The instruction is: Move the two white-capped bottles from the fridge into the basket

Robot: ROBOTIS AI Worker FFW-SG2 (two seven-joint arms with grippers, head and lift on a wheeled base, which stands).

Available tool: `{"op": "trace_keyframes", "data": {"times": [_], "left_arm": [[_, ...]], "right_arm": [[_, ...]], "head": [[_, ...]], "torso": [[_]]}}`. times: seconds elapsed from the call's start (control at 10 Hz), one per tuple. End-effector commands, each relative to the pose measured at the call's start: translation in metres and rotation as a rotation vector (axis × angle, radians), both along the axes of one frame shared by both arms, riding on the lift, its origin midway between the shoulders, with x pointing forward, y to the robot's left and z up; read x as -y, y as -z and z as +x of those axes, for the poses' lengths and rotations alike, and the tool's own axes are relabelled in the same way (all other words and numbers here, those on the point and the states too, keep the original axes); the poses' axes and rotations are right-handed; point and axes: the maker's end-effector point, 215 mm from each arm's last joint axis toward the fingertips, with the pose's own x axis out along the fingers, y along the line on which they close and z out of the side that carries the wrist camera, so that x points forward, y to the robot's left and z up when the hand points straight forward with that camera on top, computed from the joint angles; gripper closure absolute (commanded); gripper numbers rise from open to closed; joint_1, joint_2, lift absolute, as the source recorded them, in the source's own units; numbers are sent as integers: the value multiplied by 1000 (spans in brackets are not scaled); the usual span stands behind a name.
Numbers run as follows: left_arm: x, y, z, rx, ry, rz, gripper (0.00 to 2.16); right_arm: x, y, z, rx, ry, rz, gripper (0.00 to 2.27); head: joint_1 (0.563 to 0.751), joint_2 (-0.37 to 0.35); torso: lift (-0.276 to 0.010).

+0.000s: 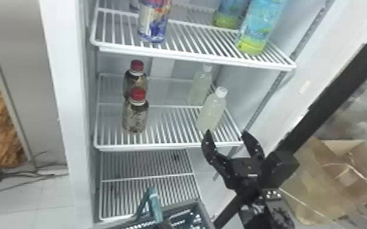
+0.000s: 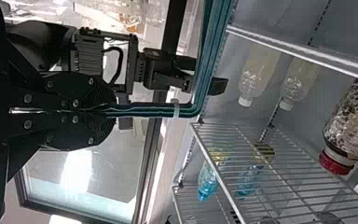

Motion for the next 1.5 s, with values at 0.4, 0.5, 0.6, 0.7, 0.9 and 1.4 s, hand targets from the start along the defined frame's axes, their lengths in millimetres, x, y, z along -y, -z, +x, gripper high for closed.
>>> {"op": "trace_keyframes", "data": {"times": [0.4, 0.5, 0.6, 0.7, 0.9, 1.4], "left_arm": [[0, -1, 1, 1, -2, -1, 1119], [0, -1, 1, 1, -2, -1, 1119], [0, 0, 1, 1, -2, 1, 1119], [0, -1, 1, 2, -2, -1, 1119], [0, -1, 1, 3, 1, 1, 1119], [1, 0, 0, -1, 2, -1, 1119]], "right_arm": [[17, 13, 37, 28, -6, -13, 67], [19, 14, 44, 33, -4, -13, 67], [20, 11, 50, 41, -4, -12, 67], [21, 11, 54, 43, -4, -11, 67], [23, 14, 67, 40, -6, -23, 67], [24, 12, 94, 45, -31, -33, 137]], "head": [[695, -350], [695, -350], [695, -350], [695, -350], [695, -350], [695, -350]], "torso": [[-260], [-260], [-260], [-260], [-260], [-260]]}}
